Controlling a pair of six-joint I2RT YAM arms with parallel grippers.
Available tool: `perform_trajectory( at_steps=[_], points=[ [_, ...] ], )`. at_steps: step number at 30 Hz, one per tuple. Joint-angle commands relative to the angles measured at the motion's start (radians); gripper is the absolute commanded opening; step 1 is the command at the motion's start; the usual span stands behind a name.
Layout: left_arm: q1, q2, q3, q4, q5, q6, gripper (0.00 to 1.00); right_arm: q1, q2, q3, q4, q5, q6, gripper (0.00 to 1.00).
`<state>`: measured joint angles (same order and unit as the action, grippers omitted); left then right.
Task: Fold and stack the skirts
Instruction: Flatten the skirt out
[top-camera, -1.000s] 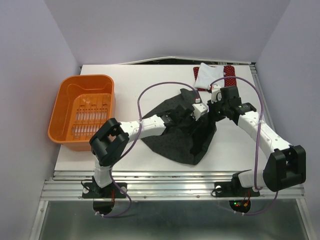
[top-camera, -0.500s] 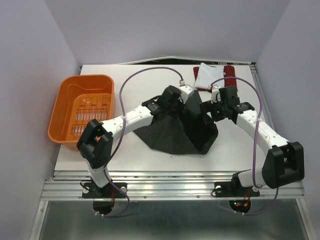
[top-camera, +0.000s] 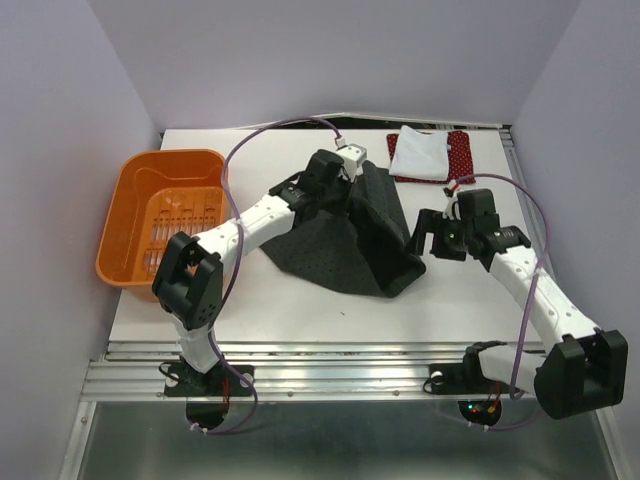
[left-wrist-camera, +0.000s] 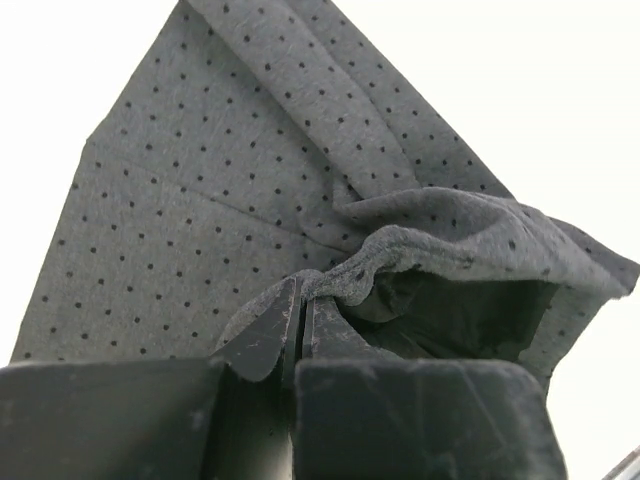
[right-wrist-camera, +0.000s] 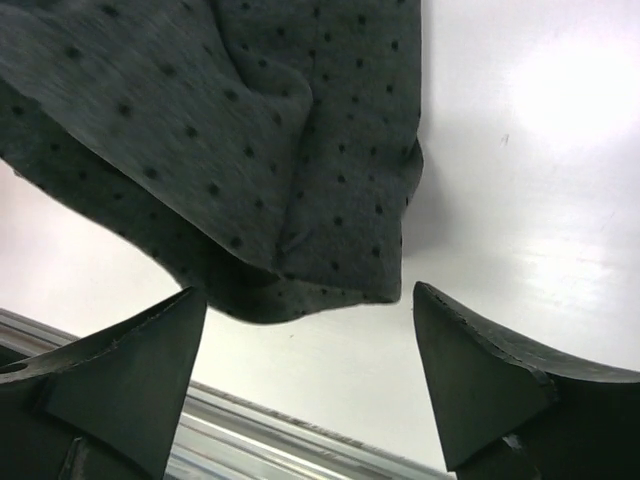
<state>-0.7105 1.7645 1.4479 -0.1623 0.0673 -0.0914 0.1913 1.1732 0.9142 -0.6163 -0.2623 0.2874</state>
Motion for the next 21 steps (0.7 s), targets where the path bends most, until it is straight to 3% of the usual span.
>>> perform_trajectory(
  at_steps=[1, 11, 16, 21],
  points=[
    [0.058, -0.008, 0.025, 0.014, 0.051, -0.045, 0.0, 0.0, -0.015, -0.075, 0.046, -0.018, 0.214, 0.87],
    [0.108, -0.007, 0.077, 0.014, 0.089, -0.044, 0.0, 0.0, -0.061, -0.291, 0.197, -0.097, 0.504, 0.81],
    [0.12, -0.01, 0.075, 0.014, 0.1, -0.042, 0.0, 0.01, -0.006, -0.399, 0.479, -0.074, 0.579, 0.73],
    [0.129, -0.01, 0.08, 0.01, 0.109, -0.042, 0.0, 0.053, 0.1, -0.399, 0.598, -0.06, 0.641, 0.72]
  ],
)
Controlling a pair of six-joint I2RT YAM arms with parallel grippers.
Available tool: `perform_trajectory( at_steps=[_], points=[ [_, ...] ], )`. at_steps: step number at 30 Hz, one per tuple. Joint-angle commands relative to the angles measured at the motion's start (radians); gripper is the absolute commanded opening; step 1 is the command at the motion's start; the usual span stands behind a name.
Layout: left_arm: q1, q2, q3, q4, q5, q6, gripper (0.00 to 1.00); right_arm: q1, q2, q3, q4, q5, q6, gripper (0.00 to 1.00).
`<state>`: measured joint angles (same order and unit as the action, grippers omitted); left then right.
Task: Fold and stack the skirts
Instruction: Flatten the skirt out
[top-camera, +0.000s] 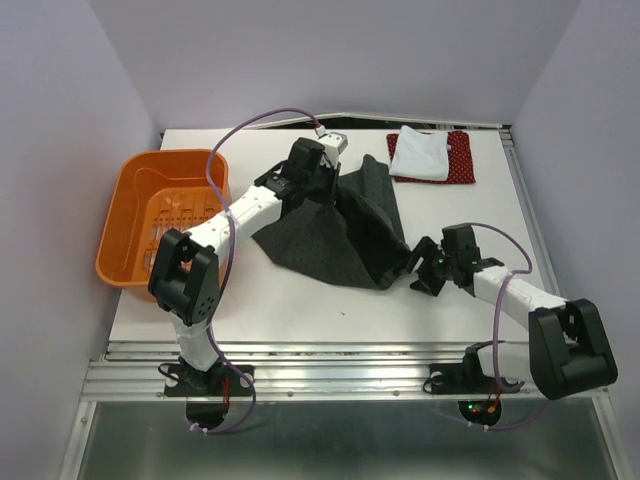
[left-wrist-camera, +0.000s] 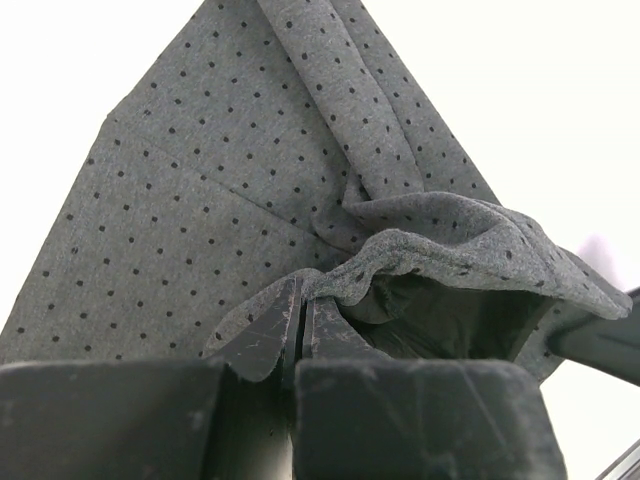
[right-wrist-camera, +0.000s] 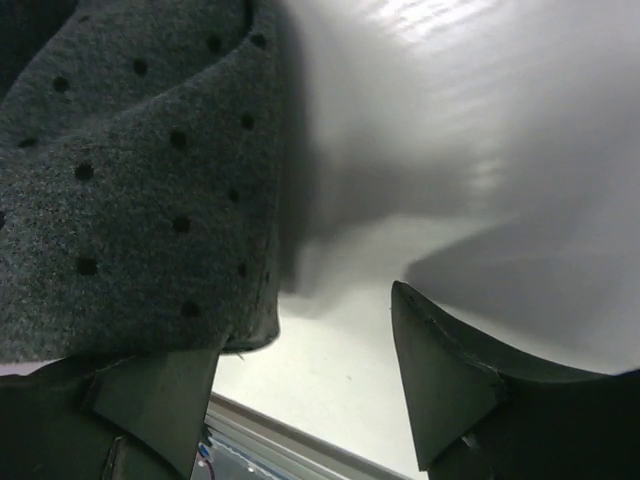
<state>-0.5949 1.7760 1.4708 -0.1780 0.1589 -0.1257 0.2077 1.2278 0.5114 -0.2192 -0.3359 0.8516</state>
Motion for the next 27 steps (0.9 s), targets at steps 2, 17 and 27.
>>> perform_trajectory(
  at_steps=[2, 17, 27],
  points=[
    [0.02, -0.018, 0.062, 0.028, 0.027, -0.011, 0.0, 0.068, 0.076, -0.001, 0.285, 0.023, 0.084, 0.71],
    [0.214, -0.134, 0.322, -0.138, 0.03, 0.106, 0.0, 0.061, 0.064, 0.396, -0.127, 0.44, -0.8, 0.01],
    [0.224, -0.571, 0.085, 0.008, -0.096, 0.267, 0.0, 0.004, 0.065, 1.014, -0.327, 0.523, -1.258, 0.01]
  ],
)
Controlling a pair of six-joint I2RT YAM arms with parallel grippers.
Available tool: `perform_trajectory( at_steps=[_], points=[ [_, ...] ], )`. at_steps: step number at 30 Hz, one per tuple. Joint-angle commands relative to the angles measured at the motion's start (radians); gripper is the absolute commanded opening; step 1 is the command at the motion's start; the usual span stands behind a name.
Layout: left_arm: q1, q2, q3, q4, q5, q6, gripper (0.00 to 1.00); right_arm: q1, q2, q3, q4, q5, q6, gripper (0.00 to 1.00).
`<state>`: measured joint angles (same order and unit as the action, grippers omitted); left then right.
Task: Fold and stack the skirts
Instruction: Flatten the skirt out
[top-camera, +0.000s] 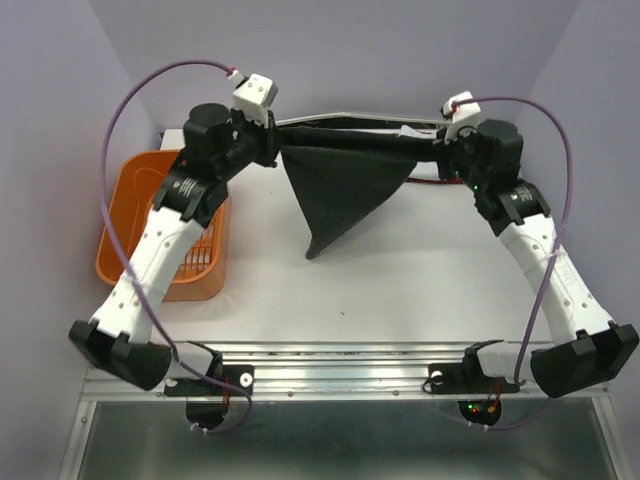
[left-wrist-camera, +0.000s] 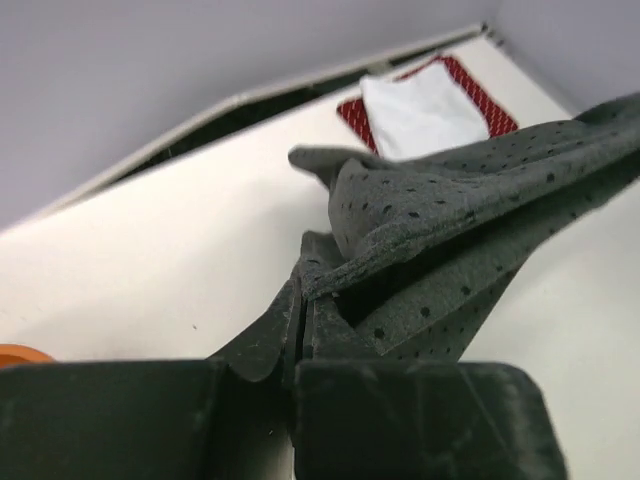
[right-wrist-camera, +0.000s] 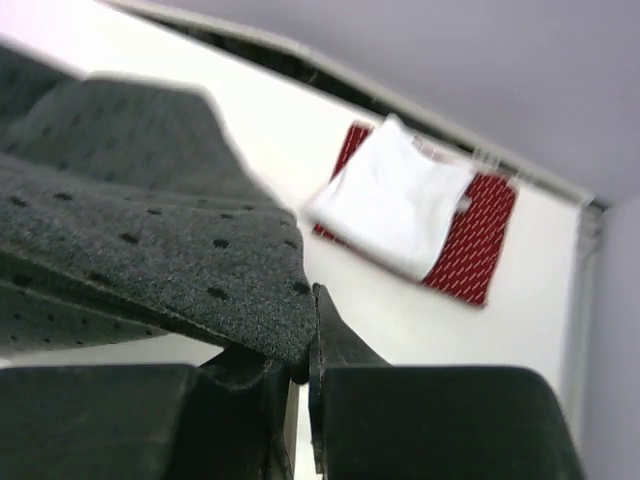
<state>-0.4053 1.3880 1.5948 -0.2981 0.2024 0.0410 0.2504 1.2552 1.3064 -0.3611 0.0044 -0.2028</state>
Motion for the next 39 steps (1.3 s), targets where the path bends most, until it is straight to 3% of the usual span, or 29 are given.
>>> perform_trajectory(
  at_steps=[1, 7, 12, 16, 21, 25, 27, 29, 33, 35, 37, 38, 39],
  points=[
    [0.034, -0.213, -0.058, 0.135, -0.141, 0.102, 0.0, -0.039, 0.042, 0.264, -0.209, 0.187, -0.207, 0.01],
    [0.033, -0.307, -0.193, 0.133, -0.055, 0.129, 0.0, -0.039, 0.075, 0.344, -0.223, 0.18, -0.181, 0.01],
    [0.033, -0.187, -0.17, 0.117, -0.103, 0.1, 0.0, -0.039, 0.137, 0.294, -0.155, 0.171, -0.178, 0.01],
    [0.034, -0.055, -0.108, 0.158, -0.19, 0.07, 0.0, -0.039, 0.288, 0.393, -0.122, 0.16, -0.193, 0.01],
    [0.072, 0.118, 0.074, 0.246, -0.229, 0.057, 0.0, -0.048, 0.496, 0.729, -0.087, 0.158, -0.207, 0.01],
    [0.103, 0.227, 0.341, 0.156, -0.209, 0.057, 0.0, -0.048, 0.659, 1.049, -0.162, 0.164, -0.219, 0.01],
    [0.109, 0.217, 0.409, 0.131, -0.167, 0.072, 0.0, -0.048, 0.662, 1.119, -0.208, 0.152, -0.213, 0.01],
    [0.111, 0.171, 0.384, 0.137, -0.115, 0.108, 0.0, -0.048, 0.595, 1.081, -0.249, 0.129, -0.199, 0.01],
    [0.111, -0.067, 0.072, 0.174, 0.027, 0.178, 0.0, -0.048, 0.382, 0.756, -0.28, 0.021, -0.182, 0.02],
    [0.109, -0.151, -0.066, 0.168, 0.106, 0.206, 0.0, -0.048, 0.31, 0.537, -0.344, -0.064, -0.199, 0.25],
    [0.105, -0.268, -0.293, 0.122, 0.161, 0.278, 0.18, -0.048, 0.23, 0.403, -0.407, -0.175, -0.239, 0.48],
    [0.102, -0.327, -0.412, 0.091, 0.211, 0.333, 0.25, -0.048, 0.211, 0.298, -0.499, -0.219, -0.291, 0.69],
    [0.102, -0.354, -0.465, 0.05, 0.238, 0.359, 0.51, -0.048, 0.179, 0.25, -0.548, -0.268, -0.32, 0.75]
  ],
)
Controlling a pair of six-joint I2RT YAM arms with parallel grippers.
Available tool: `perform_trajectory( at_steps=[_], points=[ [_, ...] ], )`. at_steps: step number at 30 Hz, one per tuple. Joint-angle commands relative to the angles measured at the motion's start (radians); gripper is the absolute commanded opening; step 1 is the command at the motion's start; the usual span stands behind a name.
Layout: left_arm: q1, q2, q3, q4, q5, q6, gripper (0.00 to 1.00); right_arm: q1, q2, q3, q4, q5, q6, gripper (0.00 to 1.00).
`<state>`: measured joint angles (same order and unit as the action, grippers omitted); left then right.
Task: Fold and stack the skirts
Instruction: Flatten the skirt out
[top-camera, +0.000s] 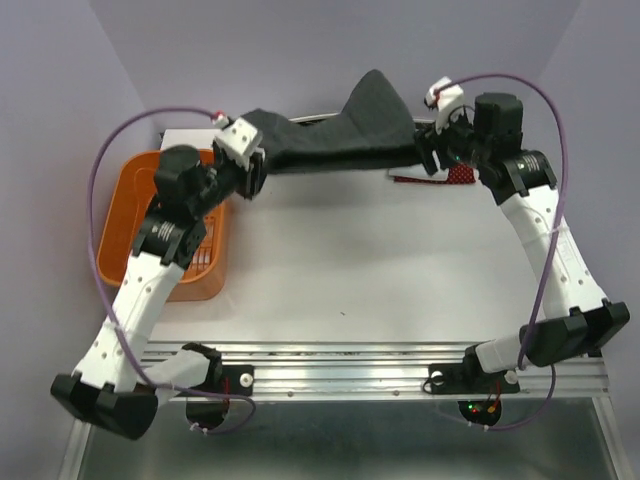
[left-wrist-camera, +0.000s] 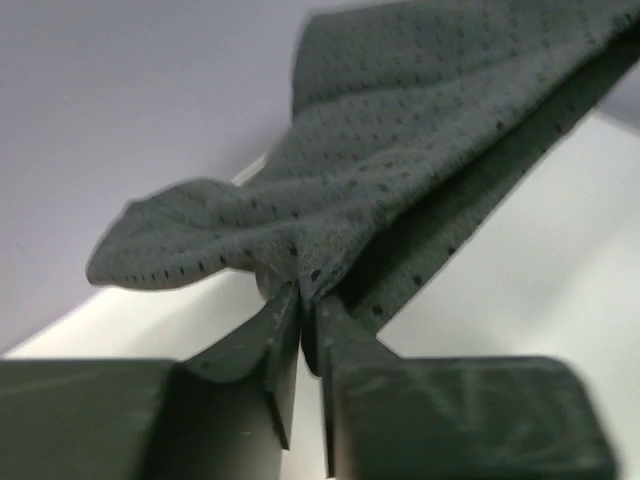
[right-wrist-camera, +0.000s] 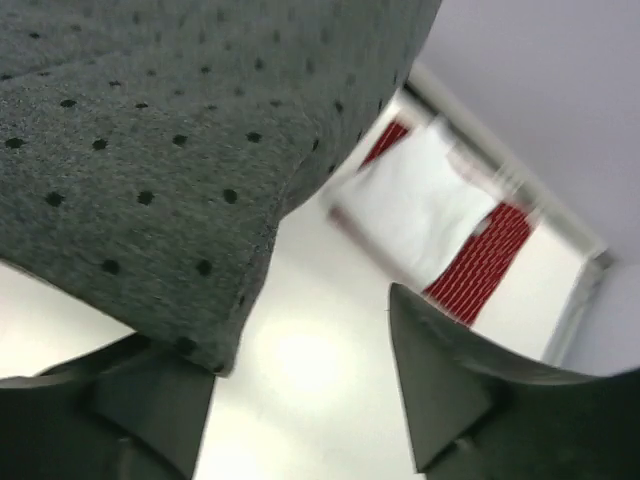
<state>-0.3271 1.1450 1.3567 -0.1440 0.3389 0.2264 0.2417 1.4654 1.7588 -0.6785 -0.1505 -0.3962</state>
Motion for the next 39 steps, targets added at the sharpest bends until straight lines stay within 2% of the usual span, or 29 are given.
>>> perform_trajectory(
  at_steps=[1, 2, 3, 4, 6, 9, 11, 14, 16, 17, 19, 20, 21, 25, 31, 34, 35, 37, 39],
  points=[
    [0.022, -0.137, -0.276, -0.208, 0.139, 0.216, 0.64, -0.039, -0.049, -0.246, -0.271, -0.133, -0.157, 0.79],
    [0.007, -0.158, -0.347, -0.27, 0.214, 0.278, 0.92, -0.039, -0.071, -0.284, -0.344, -0.152, -0.235, 0.96],
    [-0.003, -0.203, -0.373, -0.325, 0.219, 0.328, 0.99, -0.039, -0.094, -0.32, -0.389, -0.164, -0.287, 1.0],
    [-0.007, -0.227, -0.398, -0.406, 0.219, 0.384, 0.99, -0.039, -0.137, -0.361, -0.471, -0.19, -0.315, 1.0],
    [-0.007, -0.289, -0.415, -0.504, 0.235, 0.517, 0.99, -0.039, -0.181, -0.398, -0.522, -0.179, -0.403, 1.0],
    [-0.009, -0.326, -0.392, -0.517, 0.177, 0.536, 0.99, -0.039, -0.212, -0.386, -0.588, -0.164, -0.461, 1.0],
    [-0.009, -0.297, -0.355, -0.526, 0.169, 0.559, 0.99, -0.039, -0.168, -0.336, -0.622, -0.182, -0.417, 1.0],
    [-0.009, -0.227, -0.338, -0.474, 0.132, 0.524, 0.98, -0.039, -0.084, -0.308, -0.546, -0.199, -0.312, 0.97],
    [-0.013, -0.176, -0.334, -0.415, 0.103, 0.486, 0.86, -0.039, -0.035, -0.311, -0.486, -0.216, -0.242, 0.92],
    [-0.021, -0.113, -0.324, -0.399, 0.057, 0.434, 0.79, -0.039, 0.033, -0.315, -0.419, -0.219, -0.161, 0.81],
    [-0.047, -0.035, -0.306, -0.365, -0.006, 0.377, 0.67, -0.039, 0.113, -0.311, -0.357, -0.195, -0.097, 0.72],
    [-0.049, 0.04, -0.274, -0.365, -0.047, 0.325, 0.63, -0.039, 0.154, -0.285, -0.324, -0.193, -0.032, 0.65],
    [-0.049, 0.067, -0.265, -0.364, -0.049, 0.308, 0.61, -0.039, 0.232, -0.272, -0.302, -0.186, 0.0, 0.62],
    [-0.078, 0.169, -0.257, -0.289, -0.09, 0.254, 0.59, -0.039, 0.381, -0.229, -0.221, -0.162, 0.095, 0.56],
    [-0.154, 0.35, -0.248, -0.236, -0.216, 0.29, 0.54, -0.039, 0.493, -0.292, -0.092, -0.028, 0.111, 0.49],
    [-0.165, 0.447, -0.249, -0.247, -0.245, 0.306, 0.49, -0.039, 0.521, -0.361, -0.078, 0.009, 0.079, 0.36],
    [-0.168, 0.467, -0.252, -0.25, -0.256, 0.313, 0.45, -0.039, 0.512, -0.39, -0.058, 0.011, 0.076, 0.23],
    [-0.168, 0.518, -0.278, -0.253, -0.265, 0.34, 0.36, -0.039, 0.466, -0.455, -0.058, -0.003, 0.059, 0.03],
    [-0.17, 0.548, -0.298, -0.264, -0.279, 0.367, 0.3, -0.039, 0.4, -0.484, -0.111, -0.059, 0.025, 0.01]
  ],
)
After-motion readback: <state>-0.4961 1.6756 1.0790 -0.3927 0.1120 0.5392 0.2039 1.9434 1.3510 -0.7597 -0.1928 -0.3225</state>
